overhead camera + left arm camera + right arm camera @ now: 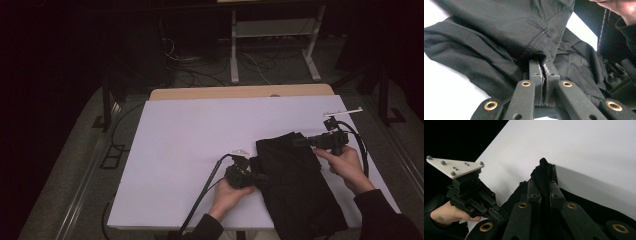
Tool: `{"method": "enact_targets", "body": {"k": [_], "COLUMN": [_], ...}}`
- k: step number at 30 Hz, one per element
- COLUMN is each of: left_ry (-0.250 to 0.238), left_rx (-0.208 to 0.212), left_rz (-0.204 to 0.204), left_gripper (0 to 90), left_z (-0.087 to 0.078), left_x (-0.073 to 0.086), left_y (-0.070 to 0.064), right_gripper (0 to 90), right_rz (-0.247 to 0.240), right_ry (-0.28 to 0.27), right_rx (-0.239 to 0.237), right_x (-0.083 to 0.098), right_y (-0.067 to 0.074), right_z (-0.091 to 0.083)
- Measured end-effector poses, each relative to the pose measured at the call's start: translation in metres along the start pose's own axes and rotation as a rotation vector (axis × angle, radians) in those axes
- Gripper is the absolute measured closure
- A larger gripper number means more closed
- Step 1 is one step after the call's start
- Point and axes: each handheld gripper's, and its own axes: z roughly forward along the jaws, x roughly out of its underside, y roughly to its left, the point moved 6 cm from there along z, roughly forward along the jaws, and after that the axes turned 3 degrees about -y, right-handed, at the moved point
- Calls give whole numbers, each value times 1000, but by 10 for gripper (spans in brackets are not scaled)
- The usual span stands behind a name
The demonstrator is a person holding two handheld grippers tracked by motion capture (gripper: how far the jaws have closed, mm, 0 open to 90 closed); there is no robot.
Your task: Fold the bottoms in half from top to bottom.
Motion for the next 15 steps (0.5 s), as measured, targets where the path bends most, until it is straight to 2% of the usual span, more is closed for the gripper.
{"method": "enact_targets", "body": {"k": [5, 8, 12, 15], "left_ry": [-1, -2, -34, -69], "left_rx": [-4, 0, 49, 47], "left_rz": [2, 3, 36, 60], "left_gripper": [836, 790, 585, 495], "left_z": [-1, -1, -3, -8], "left_x": [0, 0, -3, -7], "left_y": [0, 0, -7, -10], "right_gripper": [822, 822, 821, 821], "right_rz": [-5, -22, -36, -49], "right_ry": [-22, -38, -59, -67], "right_rx": [-17, -16, -32, -47], "right_x": [2, 4, 10, 15], "right_y": [8, 15, 23, 28], "right_z": [-5, -8, -13, -17]}}
